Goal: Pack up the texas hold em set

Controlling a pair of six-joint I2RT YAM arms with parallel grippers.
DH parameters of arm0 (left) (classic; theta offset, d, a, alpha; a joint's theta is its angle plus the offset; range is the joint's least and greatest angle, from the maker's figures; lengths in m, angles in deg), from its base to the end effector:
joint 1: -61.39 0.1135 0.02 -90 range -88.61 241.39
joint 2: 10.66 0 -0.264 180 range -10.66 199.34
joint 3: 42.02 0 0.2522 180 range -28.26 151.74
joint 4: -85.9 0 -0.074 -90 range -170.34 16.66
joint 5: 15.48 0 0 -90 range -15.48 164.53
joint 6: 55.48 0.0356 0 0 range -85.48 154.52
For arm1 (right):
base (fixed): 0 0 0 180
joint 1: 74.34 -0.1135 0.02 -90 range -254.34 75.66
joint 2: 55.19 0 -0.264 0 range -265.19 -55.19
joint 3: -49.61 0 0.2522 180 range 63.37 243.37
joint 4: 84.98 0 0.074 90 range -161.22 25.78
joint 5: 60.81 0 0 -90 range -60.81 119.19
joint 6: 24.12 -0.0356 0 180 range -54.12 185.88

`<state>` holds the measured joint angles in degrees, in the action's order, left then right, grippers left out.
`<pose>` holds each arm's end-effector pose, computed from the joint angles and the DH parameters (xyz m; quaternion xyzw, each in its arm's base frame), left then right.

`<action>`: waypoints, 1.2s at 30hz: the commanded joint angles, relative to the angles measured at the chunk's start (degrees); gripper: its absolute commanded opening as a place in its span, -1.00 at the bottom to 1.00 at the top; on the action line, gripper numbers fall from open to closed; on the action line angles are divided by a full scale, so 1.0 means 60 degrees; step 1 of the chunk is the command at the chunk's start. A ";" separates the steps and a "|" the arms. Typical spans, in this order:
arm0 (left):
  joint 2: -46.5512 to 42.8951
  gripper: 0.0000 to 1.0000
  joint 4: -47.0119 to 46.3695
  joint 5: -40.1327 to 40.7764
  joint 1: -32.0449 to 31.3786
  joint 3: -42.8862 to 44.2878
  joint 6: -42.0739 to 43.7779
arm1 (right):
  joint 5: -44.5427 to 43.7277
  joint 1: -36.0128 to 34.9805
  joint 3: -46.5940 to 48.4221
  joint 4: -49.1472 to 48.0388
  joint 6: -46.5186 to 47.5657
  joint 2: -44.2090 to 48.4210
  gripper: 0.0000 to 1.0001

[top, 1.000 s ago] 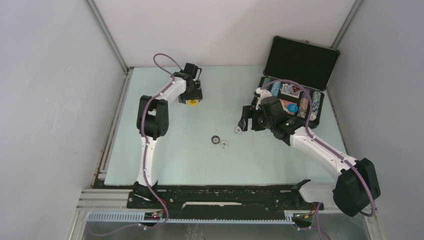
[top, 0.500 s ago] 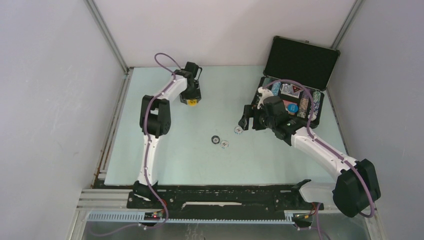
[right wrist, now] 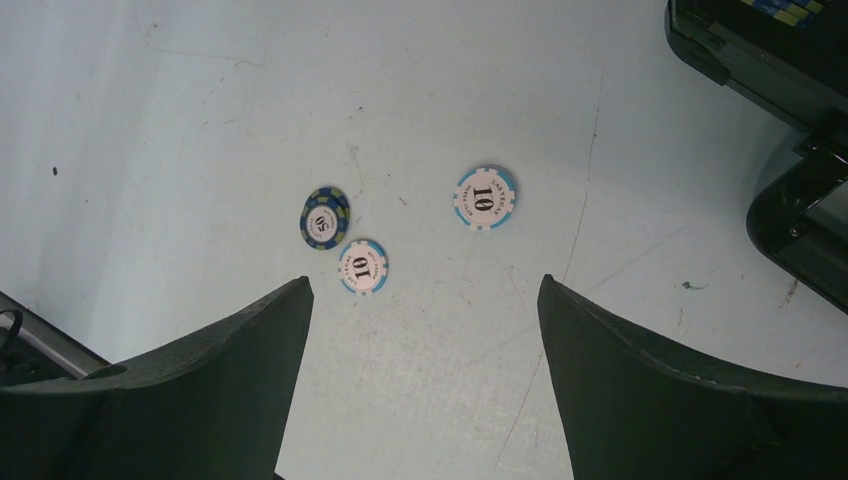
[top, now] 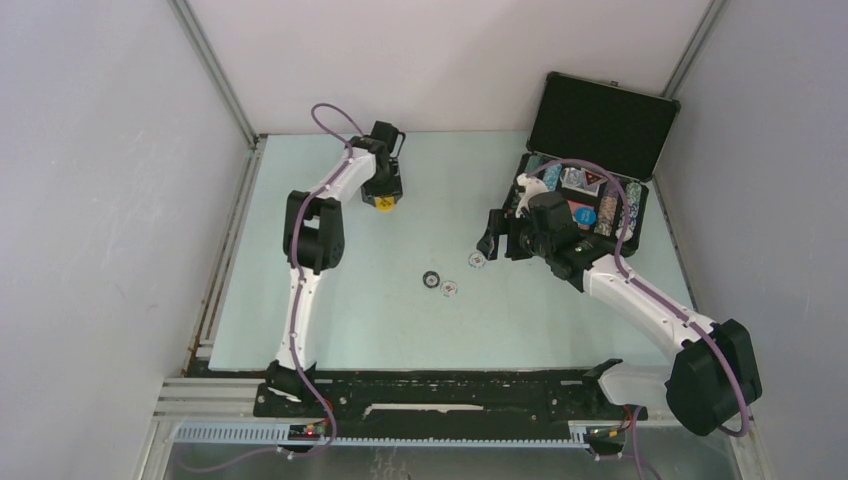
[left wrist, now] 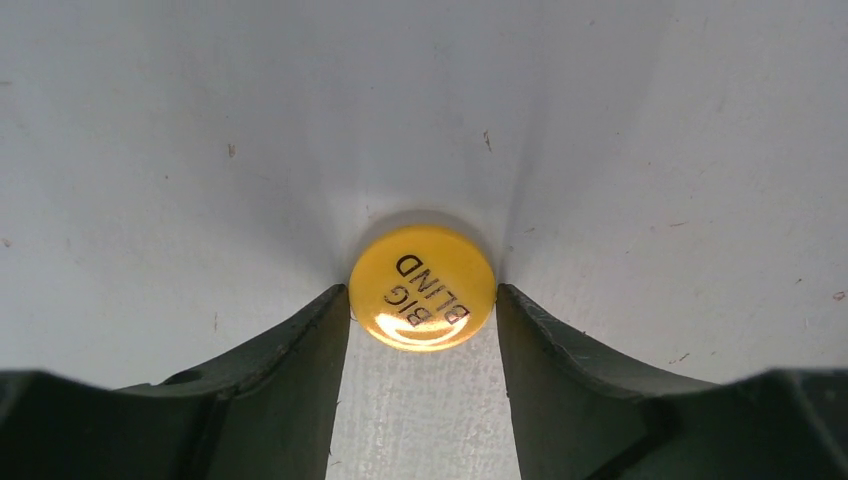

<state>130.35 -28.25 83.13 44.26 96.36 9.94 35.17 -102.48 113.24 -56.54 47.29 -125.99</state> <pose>0.4958 -0.1472 0.1664 -0.0776 0.9767 0.0026 0.2002 0.2384 0.1317 0.2676 -0.0977 0.8832 0.2236 0.4006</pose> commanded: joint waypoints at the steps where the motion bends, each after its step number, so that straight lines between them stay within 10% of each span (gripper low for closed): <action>1: 0.0081 0.16 0.0139 -0.0151 0.0004 0.0315 0.0357 | 0.0047 0.0061 -0.0078 -0.0337 -0.0139 0.0149 0.84; 16: -0.1943 -0.29 -0.1216 -0.0464 -0.0115 -0.1947 0.1623 | 0.0845 0.0471 -0.0255 -0.0691 -0.0392 -0.0148 0.84; 36: -0.5955 -0.30 -0.1976 -0.0912 -0.2134 -0.4866 0.2220 | 0.4861 0.2492 -0.0738 -0.1692 -0.1843 -0.0508 0.85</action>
<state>102.44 -38.98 77.44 35.43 69.50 20.48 55.39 -90.83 108.84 -63.84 40.16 -129.05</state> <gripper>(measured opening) 0.547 0.927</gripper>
